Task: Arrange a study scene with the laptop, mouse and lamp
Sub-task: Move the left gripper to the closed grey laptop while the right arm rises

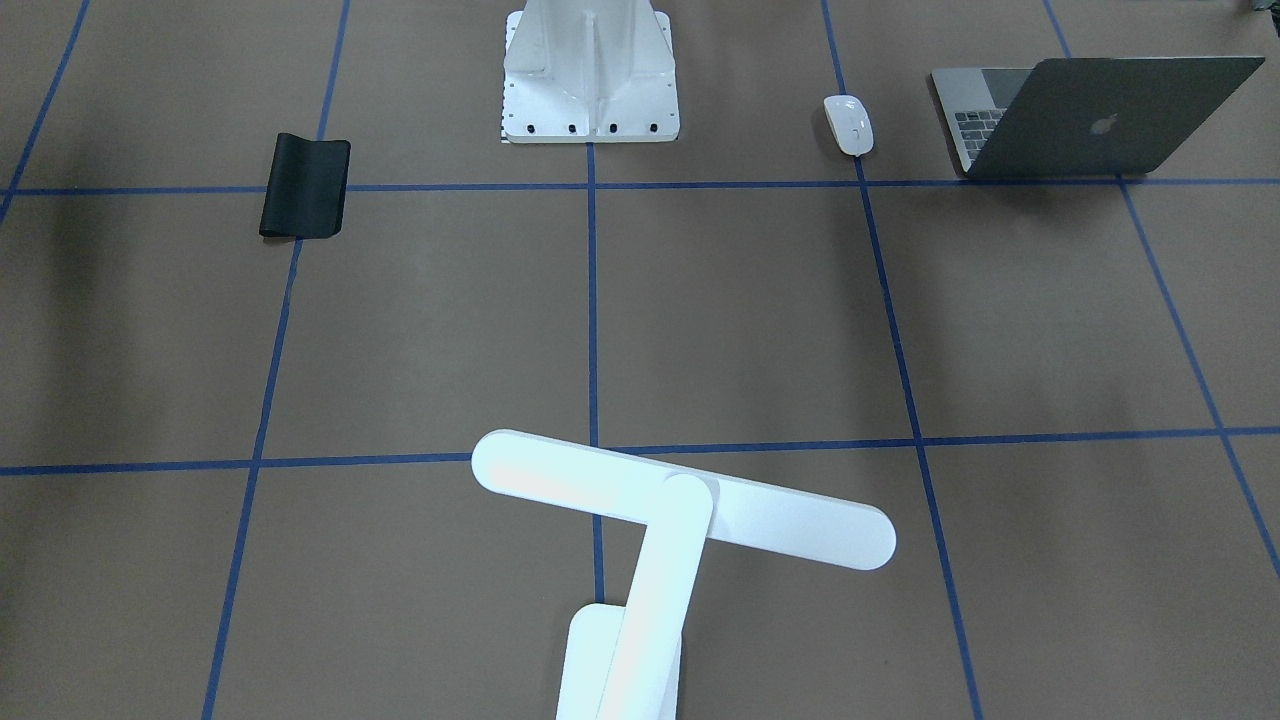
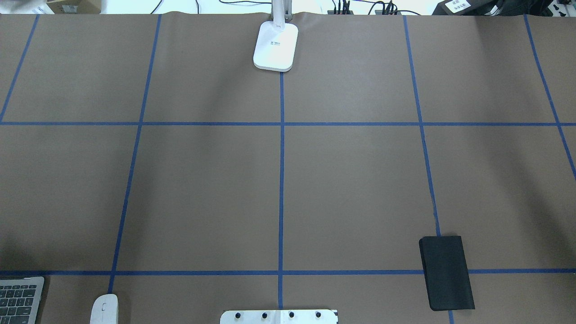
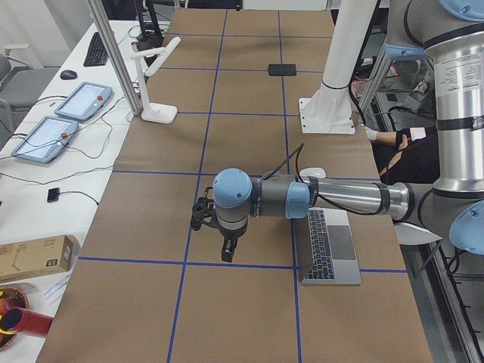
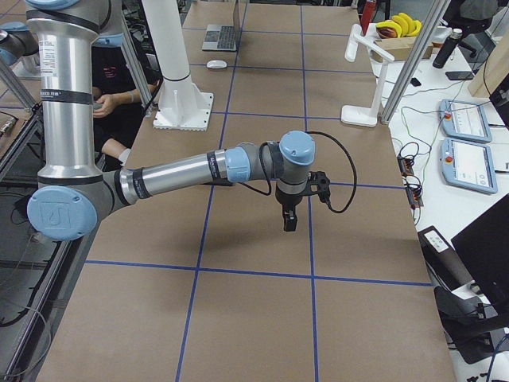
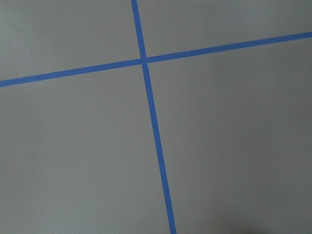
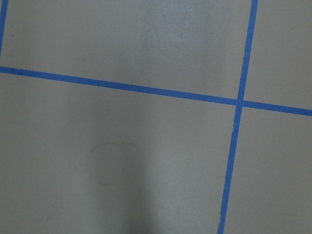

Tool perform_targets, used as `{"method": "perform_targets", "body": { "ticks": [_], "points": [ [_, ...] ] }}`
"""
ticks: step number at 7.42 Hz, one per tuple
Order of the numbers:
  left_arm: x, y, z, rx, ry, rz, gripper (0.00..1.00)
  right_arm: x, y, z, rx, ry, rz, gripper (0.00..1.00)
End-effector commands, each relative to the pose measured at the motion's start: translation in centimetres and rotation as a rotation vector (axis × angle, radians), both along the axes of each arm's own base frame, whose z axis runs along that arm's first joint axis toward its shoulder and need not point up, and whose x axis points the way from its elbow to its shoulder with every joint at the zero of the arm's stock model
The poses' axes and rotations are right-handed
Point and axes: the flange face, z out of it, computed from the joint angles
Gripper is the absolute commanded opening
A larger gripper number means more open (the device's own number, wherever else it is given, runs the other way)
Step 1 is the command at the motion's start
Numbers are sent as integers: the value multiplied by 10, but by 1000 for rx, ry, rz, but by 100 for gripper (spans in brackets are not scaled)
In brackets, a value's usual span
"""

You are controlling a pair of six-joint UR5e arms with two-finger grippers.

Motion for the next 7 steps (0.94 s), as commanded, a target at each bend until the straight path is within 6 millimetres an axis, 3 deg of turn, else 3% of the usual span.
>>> {"method": "perform_targets", "body": {
  "ticks": [1, 3, 5, 7],
  "points": [
    [1, -1, -1, 4, 0, 2, 100, 0, -5, -6, 14, 0, 0, 100],
    [1, -2, -5, 18, 0, 6, 100, -3, -16, -16, 32, -6, -1, 100],
    [0, 0, -4, 88, -7, 69, 100, -19, -32, -48, 104, -14, -34, 100],
    [-3, 11, 4, 243, -16, 228, 100, -72, -37, -62, 127, -25, -130, 100]
  ]
}}
